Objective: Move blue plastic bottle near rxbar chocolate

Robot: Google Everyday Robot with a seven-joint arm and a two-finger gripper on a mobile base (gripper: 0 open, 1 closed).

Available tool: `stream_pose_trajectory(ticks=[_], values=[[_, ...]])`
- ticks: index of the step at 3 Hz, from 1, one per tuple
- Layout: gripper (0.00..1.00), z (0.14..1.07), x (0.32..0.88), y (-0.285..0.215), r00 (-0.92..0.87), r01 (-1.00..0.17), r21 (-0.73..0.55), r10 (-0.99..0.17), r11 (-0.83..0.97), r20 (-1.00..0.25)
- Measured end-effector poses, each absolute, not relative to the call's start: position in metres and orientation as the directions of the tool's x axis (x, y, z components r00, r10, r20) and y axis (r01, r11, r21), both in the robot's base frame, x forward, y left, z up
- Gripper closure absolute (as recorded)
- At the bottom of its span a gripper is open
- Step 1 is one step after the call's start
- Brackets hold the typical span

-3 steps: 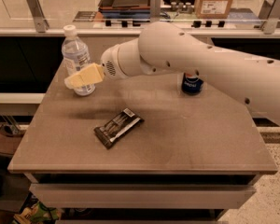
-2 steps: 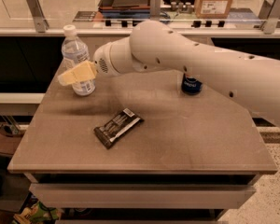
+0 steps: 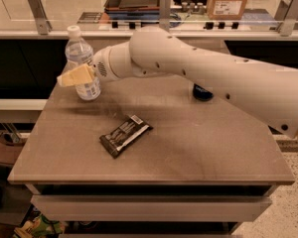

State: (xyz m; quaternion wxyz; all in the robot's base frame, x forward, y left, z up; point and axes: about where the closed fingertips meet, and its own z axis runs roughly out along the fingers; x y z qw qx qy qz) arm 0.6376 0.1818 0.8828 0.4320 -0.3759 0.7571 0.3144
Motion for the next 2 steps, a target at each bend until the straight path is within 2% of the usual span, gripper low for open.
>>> stream_pose_trajectory(ticks=[2], values=[[0.65,0.8811,0.6433,0.19,-0.317,-0.856,0.142,-0.288,0.498,-0.904]])
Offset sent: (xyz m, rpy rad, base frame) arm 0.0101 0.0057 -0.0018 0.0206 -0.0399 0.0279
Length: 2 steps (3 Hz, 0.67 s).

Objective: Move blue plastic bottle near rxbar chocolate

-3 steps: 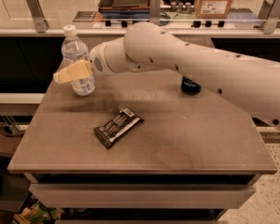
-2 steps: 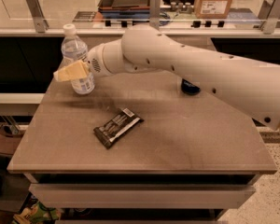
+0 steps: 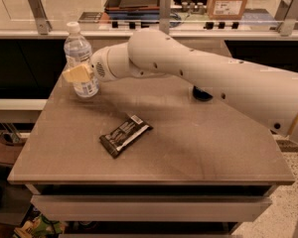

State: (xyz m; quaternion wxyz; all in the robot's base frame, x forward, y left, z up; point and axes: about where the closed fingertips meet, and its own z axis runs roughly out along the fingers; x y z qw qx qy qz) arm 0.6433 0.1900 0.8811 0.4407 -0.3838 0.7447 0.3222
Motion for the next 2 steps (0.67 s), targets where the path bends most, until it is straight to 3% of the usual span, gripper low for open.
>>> stream_pose_trajectory(ticks=[1,2], values=[[0.88,0.8845,0.6441,0.1849,-0.299,-0.868,0.126,-0.303,0.481,-0.905],[1.0,0.8927,0.6411,0.1792,-0.27,-0.899,0.118,-0.322,0.422,-0.907]])
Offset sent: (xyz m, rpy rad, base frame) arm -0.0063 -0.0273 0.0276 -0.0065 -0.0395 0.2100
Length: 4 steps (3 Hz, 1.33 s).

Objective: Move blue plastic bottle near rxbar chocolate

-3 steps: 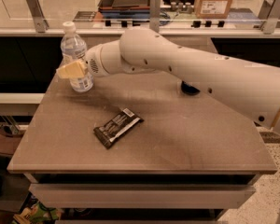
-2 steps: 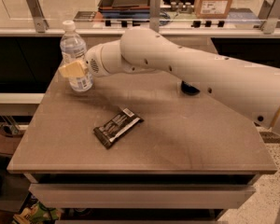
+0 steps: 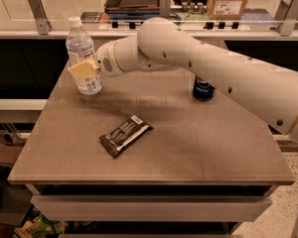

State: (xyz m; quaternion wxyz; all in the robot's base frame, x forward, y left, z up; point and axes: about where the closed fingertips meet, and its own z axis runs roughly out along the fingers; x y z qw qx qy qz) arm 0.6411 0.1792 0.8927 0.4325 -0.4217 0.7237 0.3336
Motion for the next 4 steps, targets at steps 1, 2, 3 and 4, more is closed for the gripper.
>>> stream_pose_trajectory(ticks=[1,2,3,4], values=[[1.0,0.903,0.633,0.159,-0.252,-0.928,0.133,-0.323,0.349,-0.912],[1.0,0.907,0.623,0.133,-0.255,-0.941,0.162,-0.307,0.297,-0.917],[1.0,0.91,0.612,0.108,-0.276,-0.94,0.191,-0.304,0.282,-0.912],[1.0,0.91,0.598,0.088,-0.303,-0.936,0.217,-0.317,0.278,-0.899]])
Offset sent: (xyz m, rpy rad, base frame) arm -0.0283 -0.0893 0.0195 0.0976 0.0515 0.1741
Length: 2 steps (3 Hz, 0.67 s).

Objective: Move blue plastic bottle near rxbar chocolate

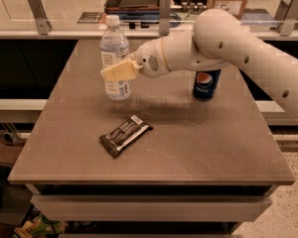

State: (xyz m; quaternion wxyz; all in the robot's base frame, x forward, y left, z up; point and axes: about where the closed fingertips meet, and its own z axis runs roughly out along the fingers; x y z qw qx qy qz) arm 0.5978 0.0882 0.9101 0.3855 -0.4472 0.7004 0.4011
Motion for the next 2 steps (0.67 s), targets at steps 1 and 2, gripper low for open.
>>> stream_pose_trajectory(ticks=[1,2], values=[[1.0,0.911,0.582,0.07,-0.323,-0.932,0.234,-0.338,0.277,-0.884],[1.0,0.903,0.564,0.062,-0.339,-0.931,0.259,-0.344,0.258,-0.876]])
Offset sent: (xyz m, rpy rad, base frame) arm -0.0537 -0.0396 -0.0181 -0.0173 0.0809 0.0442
